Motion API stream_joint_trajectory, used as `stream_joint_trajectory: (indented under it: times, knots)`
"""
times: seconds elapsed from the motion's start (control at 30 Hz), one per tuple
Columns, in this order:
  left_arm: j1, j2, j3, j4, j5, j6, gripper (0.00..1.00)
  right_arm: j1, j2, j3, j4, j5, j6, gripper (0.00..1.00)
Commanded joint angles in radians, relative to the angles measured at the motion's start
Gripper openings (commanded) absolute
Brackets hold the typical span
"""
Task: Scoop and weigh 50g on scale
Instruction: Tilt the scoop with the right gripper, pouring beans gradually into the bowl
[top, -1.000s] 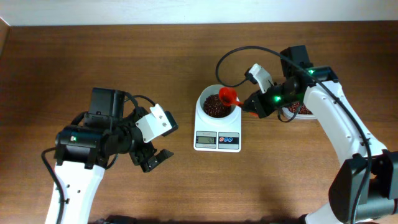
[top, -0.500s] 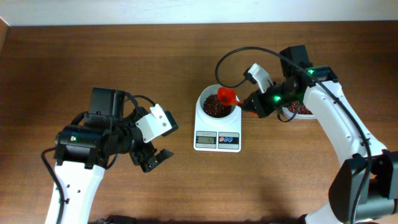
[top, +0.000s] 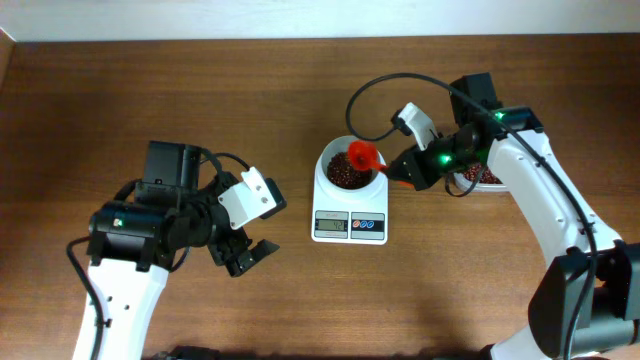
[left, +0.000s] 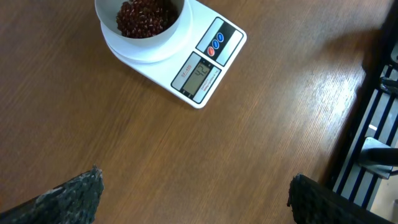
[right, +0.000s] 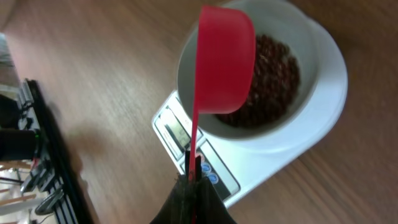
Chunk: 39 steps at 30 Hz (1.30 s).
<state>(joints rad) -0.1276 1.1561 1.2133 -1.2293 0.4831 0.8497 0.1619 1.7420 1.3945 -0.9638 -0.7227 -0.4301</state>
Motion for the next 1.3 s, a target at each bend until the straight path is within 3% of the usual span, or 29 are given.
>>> stream_joint_trajectory:
  times: [0.0,0.3,0.4,0.47,0.5,0.57,1.0,1.27]
  knots:
    - [0.006,0.005,-0.003,0.002,0.018,0.019,0.99,0.010,-0.002,-0.003,0.023,0.101,0.098,0.04]
    - [0.006,0.005,-0.003,0.002,0.018,0.019,0.99,0.010,-0.002,-0.003,0.017,0.069,0.092,0.04]
    - [0.006,0.005,-0.003,0.002,0.018,0.019,0.99,0.010,-0.003,-0.003,-0.048,-0.148,-0.168,0.04]
    - [0.006,0.005,-0.003,0.002,0.018,0.019,0.99,0.010,-0.001,-0.003,-0.039,-0.066,-0.138,0.04]
    - [0.006,0.005,-0.003,0.002,0.018,0.019,0.99,0.010,-0.001,-0.003,-0.012,0.060,0.009,0.04]
    - [0.006,0.005,-0.003,0.002,0.018,0.019,0.99,0.010,-0.001,-0.003,-0.002,0.121,0.091,0.04]
    - [0.006,0.005,-0.003,0.002,0.018,0.019,0.99,0.019,-0.031,-0.001,0.015,0.119,0.005,0.04]
    - [0.006,0.005,-0.003,0.002,0.018,0.019,0.99,0.134,-0.074,-0.001,0.047,0.399,-0.010,0.04]
